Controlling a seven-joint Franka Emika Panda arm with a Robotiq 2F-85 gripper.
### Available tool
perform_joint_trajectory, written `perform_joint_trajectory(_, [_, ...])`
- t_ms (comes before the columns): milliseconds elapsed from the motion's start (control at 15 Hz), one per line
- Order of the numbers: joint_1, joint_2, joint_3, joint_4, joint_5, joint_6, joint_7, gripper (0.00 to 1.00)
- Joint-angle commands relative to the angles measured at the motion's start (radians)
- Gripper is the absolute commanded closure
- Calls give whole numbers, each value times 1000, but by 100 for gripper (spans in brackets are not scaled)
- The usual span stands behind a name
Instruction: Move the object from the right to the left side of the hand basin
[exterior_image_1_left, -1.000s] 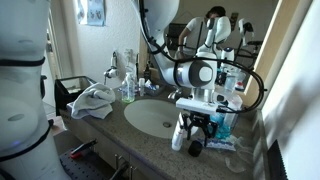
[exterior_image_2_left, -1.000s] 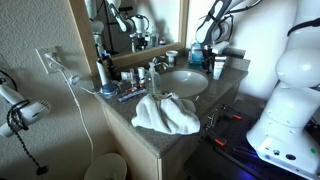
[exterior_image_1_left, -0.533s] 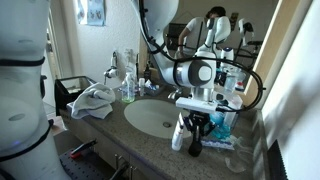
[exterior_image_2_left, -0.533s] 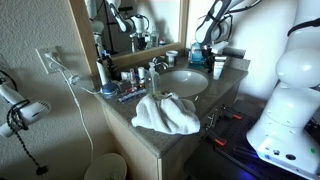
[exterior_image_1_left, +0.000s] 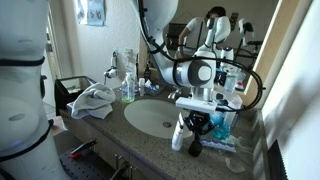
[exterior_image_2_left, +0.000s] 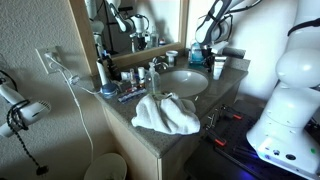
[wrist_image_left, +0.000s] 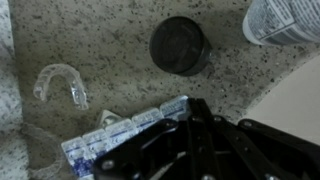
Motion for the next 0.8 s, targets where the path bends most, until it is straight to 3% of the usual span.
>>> perform_joint_trajectory(0, [-1, -22, -1, -18, -1, 29, 32, 85])
perform_joint_trajectory(267, [-3, -53, 5, -9, 43, 20, 48, 100])
perform_joint_trajectory(533, [4, -73, 0, -2, 31, 17, 77, 100])
perform_joint_trajectory(600, [3, -75, 0, -1, 32, 9, 76, 98])
perform_joint_trajectory(667, [3, -77, 0, -3, 33, 10, 81, 73])
perform_joint_trajectory(733, [4, -77, -2, -4, 24, 11, 89, 73])
